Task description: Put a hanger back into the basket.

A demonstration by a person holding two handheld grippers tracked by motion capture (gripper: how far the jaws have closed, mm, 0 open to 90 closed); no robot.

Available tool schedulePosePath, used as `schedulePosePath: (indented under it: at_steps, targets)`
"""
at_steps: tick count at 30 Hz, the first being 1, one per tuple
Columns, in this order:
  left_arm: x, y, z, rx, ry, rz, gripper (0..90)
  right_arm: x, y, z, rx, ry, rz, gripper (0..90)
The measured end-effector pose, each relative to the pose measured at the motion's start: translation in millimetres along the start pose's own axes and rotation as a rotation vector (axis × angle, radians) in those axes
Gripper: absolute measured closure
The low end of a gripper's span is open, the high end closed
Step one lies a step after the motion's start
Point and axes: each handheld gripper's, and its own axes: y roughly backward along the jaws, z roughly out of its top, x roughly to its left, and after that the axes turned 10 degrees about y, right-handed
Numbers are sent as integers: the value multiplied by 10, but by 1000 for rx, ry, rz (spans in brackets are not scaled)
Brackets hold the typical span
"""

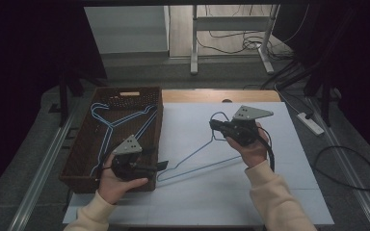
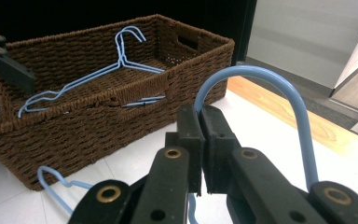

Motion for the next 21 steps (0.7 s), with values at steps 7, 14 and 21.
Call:
schedulePosePath:
  at_steps: [7, 14, 21]
  targets:
    - [-43, -170, 154, 42, -9, -27, 297, -58, 166, -7, -31, -4, 6, 880]
    - [-95, -348, 349, 94, -28, -60, 297, -82, 280, 13, -56, 0, 7, 880]
    - [-128, -763, 558, 234, -71, -82, 302, -103, 353, 32, -72, 3, 4, 880]
